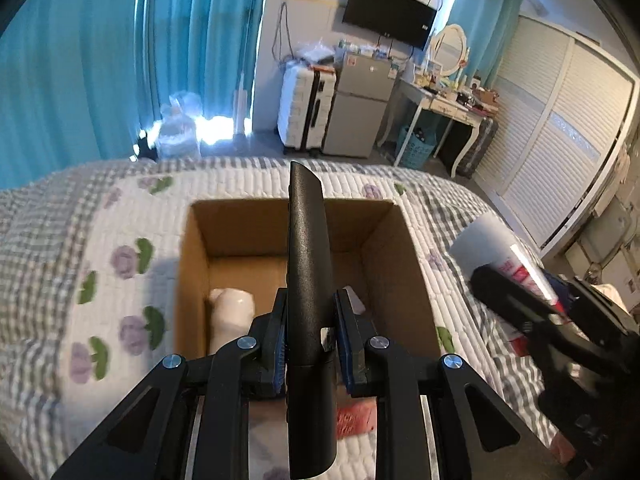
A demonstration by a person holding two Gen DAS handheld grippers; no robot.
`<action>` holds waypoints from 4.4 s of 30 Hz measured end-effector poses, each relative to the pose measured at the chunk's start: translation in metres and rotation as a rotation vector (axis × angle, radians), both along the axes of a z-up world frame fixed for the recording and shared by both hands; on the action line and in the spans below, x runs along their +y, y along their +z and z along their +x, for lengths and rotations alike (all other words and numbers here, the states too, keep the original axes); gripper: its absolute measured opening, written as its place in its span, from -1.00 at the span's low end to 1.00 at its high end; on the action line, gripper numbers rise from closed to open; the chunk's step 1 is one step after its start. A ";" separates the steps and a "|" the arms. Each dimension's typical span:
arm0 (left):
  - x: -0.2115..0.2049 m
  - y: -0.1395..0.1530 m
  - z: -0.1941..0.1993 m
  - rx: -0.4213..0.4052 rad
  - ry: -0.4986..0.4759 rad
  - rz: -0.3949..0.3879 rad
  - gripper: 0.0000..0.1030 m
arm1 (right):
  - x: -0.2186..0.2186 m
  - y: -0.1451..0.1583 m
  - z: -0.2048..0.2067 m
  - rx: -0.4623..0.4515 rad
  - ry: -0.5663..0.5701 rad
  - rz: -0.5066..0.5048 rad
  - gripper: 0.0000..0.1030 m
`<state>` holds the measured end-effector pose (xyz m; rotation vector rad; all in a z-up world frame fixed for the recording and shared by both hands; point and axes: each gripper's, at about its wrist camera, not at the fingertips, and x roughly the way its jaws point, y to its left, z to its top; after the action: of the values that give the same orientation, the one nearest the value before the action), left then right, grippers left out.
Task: Organize rigid objects
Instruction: 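Carry black case and red-capped bottle into the box and release both, then lift both open tools away from the box toward the remaining items, then grasp the white charger with left tool while right tool grasps pink card case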
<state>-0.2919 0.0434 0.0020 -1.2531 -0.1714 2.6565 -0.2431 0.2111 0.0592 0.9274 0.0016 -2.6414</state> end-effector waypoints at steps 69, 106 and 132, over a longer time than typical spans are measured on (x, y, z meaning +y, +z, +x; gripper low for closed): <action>-0.034 0.060 0.060 0.384 0.161 -0.266 0.56 | -0.025 -0.001 -0.030 0.022 -0.057 0.084 0.58; -0.060 -0.123 0.142 0.023 0.251 -0.244 0.59 | -0.019 -0.192 0.041 -0.320 0.001 0.131 0.67; -0.037 -0.114 0.140 -0.017 0.199 -0.263 0.59 | -0.008 -0.198 0.064 -0.264 -0.037 0.156 0.45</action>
<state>-0.1519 0.0060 -0.1117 -1.4021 0.0571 2.9148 -0.1790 0.2031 -0.1389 1.3345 0.1291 -2.5599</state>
